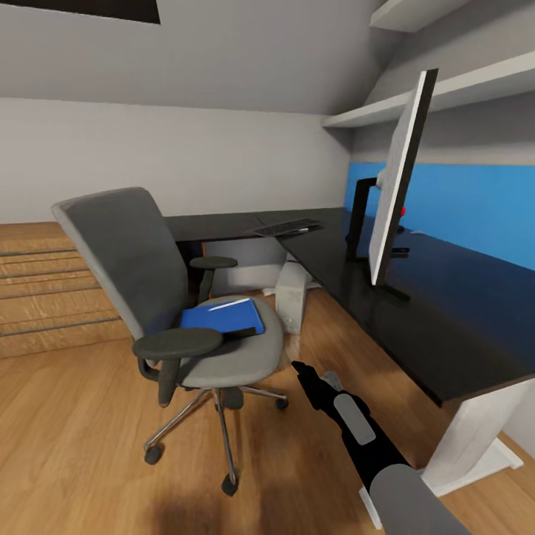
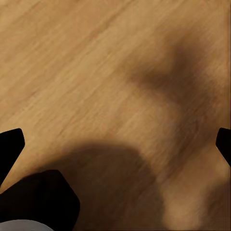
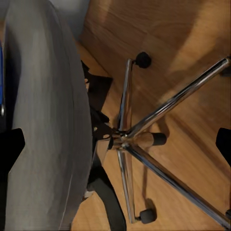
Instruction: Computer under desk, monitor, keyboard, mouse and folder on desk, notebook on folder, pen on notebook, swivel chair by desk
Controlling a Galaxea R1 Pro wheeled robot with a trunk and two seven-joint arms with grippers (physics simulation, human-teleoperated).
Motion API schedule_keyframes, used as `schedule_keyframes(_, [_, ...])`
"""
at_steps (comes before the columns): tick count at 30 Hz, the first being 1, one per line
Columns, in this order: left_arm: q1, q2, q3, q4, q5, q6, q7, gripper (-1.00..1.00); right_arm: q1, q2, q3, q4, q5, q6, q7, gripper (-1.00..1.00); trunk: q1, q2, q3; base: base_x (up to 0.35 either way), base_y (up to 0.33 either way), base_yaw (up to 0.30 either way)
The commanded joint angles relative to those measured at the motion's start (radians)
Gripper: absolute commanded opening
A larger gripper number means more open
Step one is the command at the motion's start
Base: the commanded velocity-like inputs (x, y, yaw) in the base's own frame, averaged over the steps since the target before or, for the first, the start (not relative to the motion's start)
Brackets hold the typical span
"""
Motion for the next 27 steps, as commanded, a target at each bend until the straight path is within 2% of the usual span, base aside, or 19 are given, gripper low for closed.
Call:
schedule_keyframes(1, [0.0, -0.001, 0.001, -0.002, 0.011, 0.003, 0.007, 1.0, 0.0, 0.0, 0.002, -0.002, -0.01, -0.004, -0.009, 1.0, 0.0, 0.0, -0.001, 0.236, 0.201, -0.001])
schedule_keyframes(6, [0.0, -0.001, 0.001, -0.002, 0.01, 0.003, 0.007, 1.0, 0.0, 0.0, 0.001, -0.002, -0.01, -0.027, -0.009, 1.0, 0.0, 0.0, -0.001, 0.238, 0.193, -0.001])
schedule_keyframes(11, [0.0, -0.001, 0.0, -0.002, 0.011, 0.003, 0.007, 1.0, 0.0, -0.002, 0.0, -0.003, -0.01, -0.083, -0.009, 1.0, 0.0, 0.0, -0.001, 0.179, 0.104, 0.0])
schedule_keyframes(16, [0.0, -0.001, 0.0, 0.0, 0.012, 0.003, 0.007, 1.0, 0.002, -0.017, 0.0, -0.002, -0.011, -0.13, -0.01, 1.0, 0.0, 0.0, -0.001, 0.063, 0.034, 0.0])
schedule_keyframes(27, [0.0, -0.001, -0.001, 0.008, 0.012, 0.003, 0.007, 1.0, 0.001, -0.037, -0.006, -0.003, -0.013, -0.152, -0.009, 1.0, 0.0, 0.0, -0.001, 0.028, 0.016, 0.0])
